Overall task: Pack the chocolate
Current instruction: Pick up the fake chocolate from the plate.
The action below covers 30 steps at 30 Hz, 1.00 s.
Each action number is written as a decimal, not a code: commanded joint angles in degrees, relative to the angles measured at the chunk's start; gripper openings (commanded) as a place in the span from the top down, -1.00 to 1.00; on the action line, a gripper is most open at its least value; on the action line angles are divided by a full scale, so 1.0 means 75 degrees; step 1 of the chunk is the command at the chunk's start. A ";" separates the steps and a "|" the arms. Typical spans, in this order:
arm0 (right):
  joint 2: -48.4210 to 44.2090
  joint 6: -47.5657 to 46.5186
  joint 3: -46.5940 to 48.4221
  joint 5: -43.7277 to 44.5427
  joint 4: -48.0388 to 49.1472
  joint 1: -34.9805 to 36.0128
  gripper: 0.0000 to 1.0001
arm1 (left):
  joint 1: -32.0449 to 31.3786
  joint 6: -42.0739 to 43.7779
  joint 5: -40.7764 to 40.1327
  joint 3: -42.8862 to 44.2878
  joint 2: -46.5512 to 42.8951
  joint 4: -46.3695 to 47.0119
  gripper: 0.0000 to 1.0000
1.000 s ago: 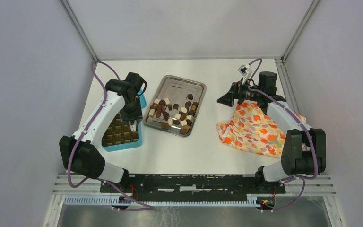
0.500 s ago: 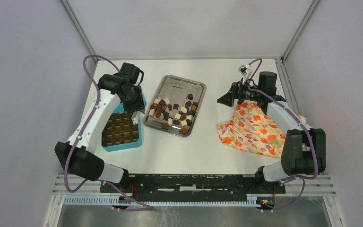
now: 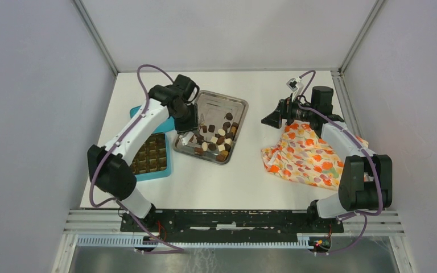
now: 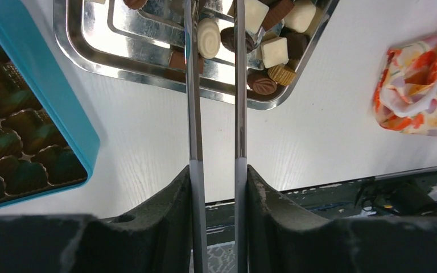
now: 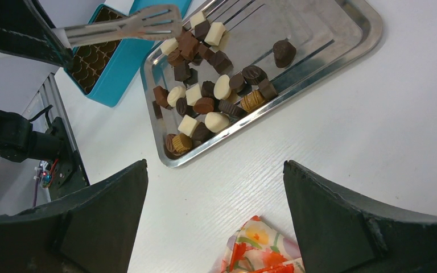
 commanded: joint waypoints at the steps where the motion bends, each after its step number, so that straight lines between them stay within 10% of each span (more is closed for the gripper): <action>1: -0.0071 -0.0134 -0.0045 0.0047 0.0187 0.0039 -0.88 | -0.0413 -0.0175 -0.0687 0.0502 0.0381 -0.0298 0.20; 14: -0.0038 -0.0474 -0.0008 0.0306 -0.0055 0.0053 -0.87 | -0.0699 -0.0130 -0.1719 0.0707 0.0931 -0.0610 0.19; 21: -0.0244 -0.2300 0.0585 0.3830 -0.1598 0.0889 -0.85 | -0.0706 -0.0083 -0.1706 0.0628 0.1076 -0.0513 0.18; 30: -0.0142 -0.2132 0.0564 0.3719 -0.1515 0.0967 -0.85 | -0.0700 -0.0058 -0.1597 0.0423 0.1189 -0.0268 0.17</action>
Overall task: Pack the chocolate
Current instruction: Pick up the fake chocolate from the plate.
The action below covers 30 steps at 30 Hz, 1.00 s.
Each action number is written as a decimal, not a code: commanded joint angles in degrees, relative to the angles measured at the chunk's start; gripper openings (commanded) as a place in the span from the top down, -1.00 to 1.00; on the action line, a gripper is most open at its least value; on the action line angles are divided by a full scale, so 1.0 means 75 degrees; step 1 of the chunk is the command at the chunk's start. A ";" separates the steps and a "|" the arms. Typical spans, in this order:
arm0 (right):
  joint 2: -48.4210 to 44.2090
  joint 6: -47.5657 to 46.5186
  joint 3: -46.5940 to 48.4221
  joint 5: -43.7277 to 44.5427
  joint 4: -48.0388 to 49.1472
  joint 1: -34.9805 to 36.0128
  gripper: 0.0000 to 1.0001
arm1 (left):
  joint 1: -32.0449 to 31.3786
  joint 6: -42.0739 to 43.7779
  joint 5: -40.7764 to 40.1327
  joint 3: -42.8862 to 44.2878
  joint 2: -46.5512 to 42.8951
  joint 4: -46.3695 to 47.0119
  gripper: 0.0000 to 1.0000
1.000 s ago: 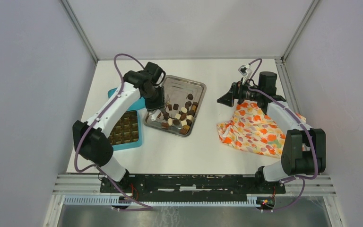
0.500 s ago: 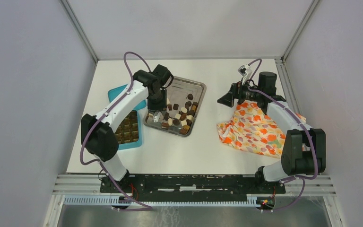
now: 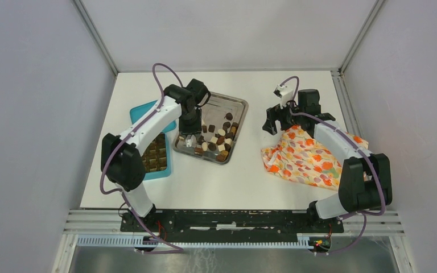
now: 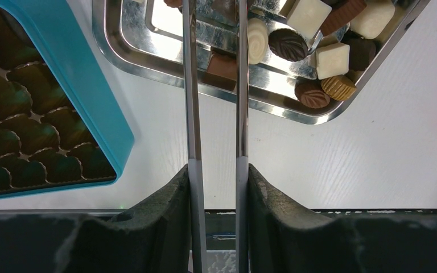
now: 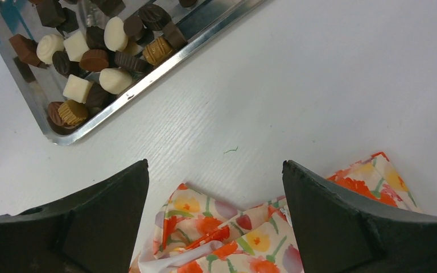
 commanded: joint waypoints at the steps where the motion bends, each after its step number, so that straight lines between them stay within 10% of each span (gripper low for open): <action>1: -0.0129 -0.0133 0.0331 0.0260 0.0055 -0.0026 -0.85 | -0.0029 -0.0071 -0.0076 -0.0004 -0.0008 0.0301 0.18; 30: -0.0087 -0.0086 0.0290 -0.0028 0.0085 -0.0017 -0.84 | -0.0074 -0.0003 -0.0097 -0.0096 0.0534 0.0336 0.17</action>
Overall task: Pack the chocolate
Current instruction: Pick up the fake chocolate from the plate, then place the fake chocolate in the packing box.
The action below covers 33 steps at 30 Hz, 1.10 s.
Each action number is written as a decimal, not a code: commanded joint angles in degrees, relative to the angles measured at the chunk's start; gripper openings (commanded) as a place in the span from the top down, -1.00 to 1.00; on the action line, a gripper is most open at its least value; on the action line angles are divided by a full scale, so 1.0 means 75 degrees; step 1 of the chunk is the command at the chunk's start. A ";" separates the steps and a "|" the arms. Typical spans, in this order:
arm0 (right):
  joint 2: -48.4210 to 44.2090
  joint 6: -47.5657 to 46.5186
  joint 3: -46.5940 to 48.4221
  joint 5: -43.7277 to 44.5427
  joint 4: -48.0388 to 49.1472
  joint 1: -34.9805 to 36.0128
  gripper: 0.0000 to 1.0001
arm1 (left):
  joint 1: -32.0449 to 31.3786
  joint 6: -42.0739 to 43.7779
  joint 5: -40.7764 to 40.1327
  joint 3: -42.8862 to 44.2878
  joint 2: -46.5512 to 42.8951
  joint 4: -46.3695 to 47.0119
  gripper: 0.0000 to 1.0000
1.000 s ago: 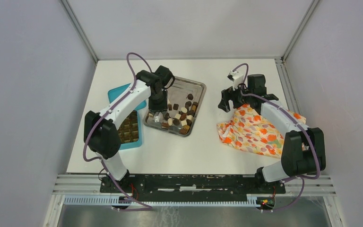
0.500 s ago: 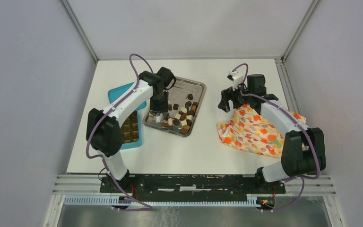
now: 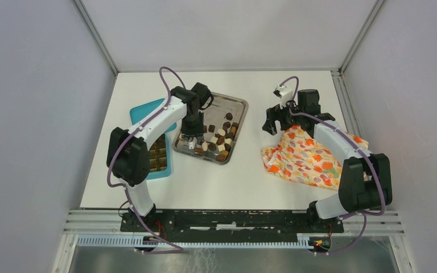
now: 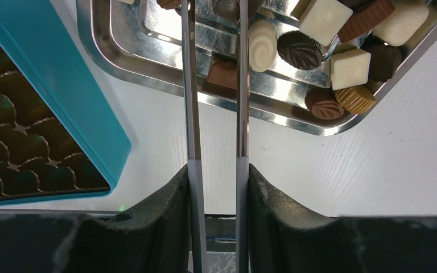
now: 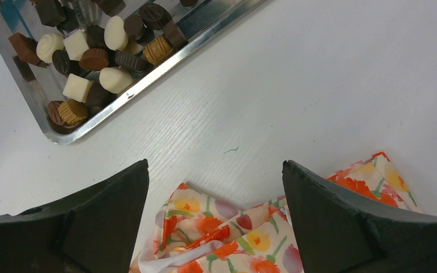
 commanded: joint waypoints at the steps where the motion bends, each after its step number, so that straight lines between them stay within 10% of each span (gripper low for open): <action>1: -0.0083 -0.0054 0.0287 -0.0088 0.0117 -0.0016 -0.84 | -0.0037 0.0008 -0.0096 0.0079 0.0061 0.0141 0.17; 9: -0.0077 -0.0054 0.0299 -0.0110 0.0111 -0.0010 -0.85 | -0.0052 -0.0014 -0.0151 0.0247 -0.0009 0.0096 0.71; 33: -0.0061 -0.0054 0.0274 -0.0237 0.0135 -0.0010 -0.85 | 0.1107 0.0172 -0.0655 0.0353 -0.2023 -0.1100 0.73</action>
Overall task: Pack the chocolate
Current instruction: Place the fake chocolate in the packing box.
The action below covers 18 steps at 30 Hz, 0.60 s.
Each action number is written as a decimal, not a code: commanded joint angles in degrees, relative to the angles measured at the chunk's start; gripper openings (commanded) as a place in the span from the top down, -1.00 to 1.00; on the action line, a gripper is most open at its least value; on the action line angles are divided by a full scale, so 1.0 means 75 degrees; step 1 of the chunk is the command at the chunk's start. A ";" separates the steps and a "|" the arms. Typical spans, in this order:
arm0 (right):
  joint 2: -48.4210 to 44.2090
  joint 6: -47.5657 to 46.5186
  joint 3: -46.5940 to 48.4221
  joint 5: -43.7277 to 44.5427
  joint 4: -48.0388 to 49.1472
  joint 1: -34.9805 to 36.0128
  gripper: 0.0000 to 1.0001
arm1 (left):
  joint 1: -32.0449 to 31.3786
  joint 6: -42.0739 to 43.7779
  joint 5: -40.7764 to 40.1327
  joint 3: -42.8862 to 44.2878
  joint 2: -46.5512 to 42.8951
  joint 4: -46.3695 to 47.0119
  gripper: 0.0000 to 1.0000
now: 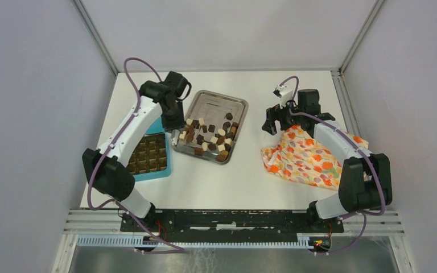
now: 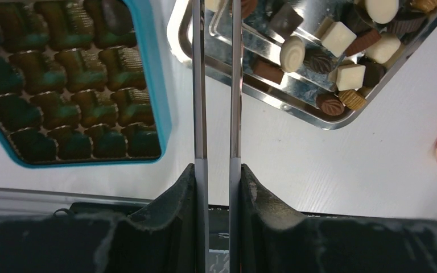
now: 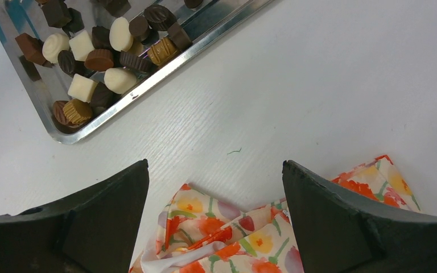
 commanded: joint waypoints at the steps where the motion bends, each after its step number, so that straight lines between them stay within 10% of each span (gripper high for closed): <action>1: -0.0054 -0.0043 0.0257 -0.0141 0.0147 -0.0013 -0.84 | 0.0467 0.0208 -0.0450 -0.0005 -0.0764 -0.0545 0.73; 18: -0.0016 0.0028 0.0255 -0.0253 0.0196 -0.0010 -0.84 | 0.1875 0.0752 -0.0850 -0.1547 -0.1687 -0.0717 0.71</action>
